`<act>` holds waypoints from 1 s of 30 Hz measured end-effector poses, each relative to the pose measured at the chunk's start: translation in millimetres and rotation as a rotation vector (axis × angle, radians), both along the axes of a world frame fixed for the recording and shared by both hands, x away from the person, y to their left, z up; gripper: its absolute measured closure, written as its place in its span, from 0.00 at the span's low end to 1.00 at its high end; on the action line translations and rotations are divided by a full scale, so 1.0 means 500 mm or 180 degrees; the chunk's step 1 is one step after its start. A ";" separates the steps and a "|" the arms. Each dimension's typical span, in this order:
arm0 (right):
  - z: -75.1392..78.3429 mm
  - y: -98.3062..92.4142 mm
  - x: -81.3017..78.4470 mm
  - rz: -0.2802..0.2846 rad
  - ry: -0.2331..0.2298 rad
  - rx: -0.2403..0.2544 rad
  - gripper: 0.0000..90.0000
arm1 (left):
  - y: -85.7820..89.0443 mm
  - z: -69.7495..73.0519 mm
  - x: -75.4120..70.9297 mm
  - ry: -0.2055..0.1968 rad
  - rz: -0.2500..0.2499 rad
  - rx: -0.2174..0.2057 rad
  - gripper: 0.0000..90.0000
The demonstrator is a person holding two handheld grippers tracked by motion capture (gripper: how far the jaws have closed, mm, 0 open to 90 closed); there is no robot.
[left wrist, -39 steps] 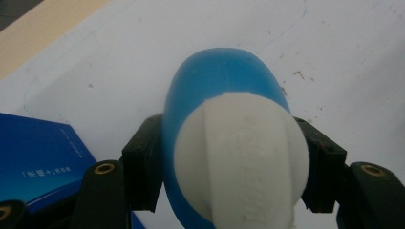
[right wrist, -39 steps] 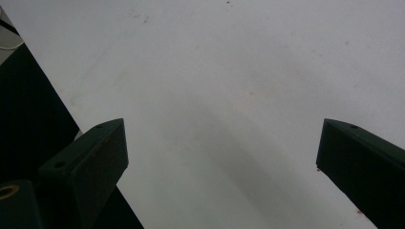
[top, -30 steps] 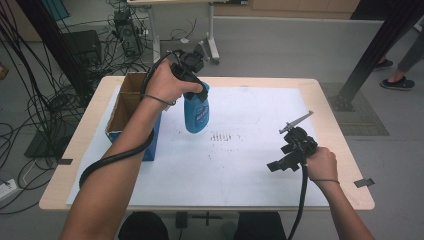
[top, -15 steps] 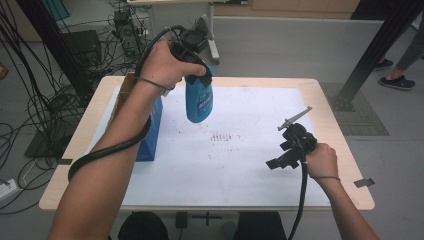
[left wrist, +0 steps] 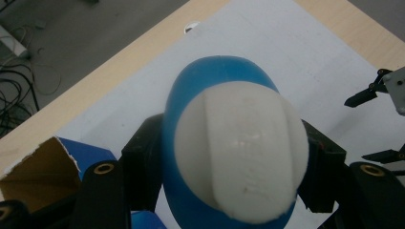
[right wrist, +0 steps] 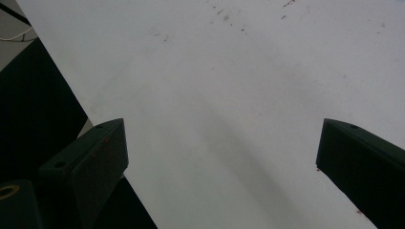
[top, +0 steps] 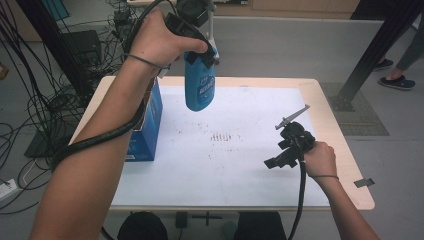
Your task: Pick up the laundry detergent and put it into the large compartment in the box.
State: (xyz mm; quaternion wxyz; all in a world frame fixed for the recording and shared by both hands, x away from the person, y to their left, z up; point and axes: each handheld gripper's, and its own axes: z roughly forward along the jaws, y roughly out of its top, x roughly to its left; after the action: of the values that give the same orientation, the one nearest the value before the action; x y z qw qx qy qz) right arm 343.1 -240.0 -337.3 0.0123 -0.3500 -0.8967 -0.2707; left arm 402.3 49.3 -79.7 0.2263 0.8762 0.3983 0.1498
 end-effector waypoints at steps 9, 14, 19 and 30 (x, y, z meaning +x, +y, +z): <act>-0.001 -0.004 -0.001 0.0010 -0.0002 0.0035 0.04 | 0.010 -0.002 -0.002 0.0017 0.0079 -0.0018 0.42; -0.004 -0.006 -0.002 0.0010 0.0007 0.0047 0.04 | 0.024 -0.002 -0.003 0.0012 0.0148 -0.0007 0.42; -0.005 -0.007 -0.003 -0.0006 0.0017 0.0068 0.04 | 0.048 0.003 -0.003 0.0019 0.0214 -0.0007 0.42; -0.004 -0.016 -0.001 -0.0005 -0.0032 0.0099 0.04 | 0.113 0.030 -0.008 -0.0035 0.0457 -0.0024 0.42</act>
State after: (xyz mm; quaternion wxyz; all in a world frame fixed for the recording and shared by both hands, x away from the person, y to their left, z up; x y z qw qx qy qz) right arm 342.6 -248.0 -339.3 0.0131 -0.3491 -0.8921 -0.2865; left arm 398.3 105.9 -64.9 0.2204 0.8437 0.4594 0.1689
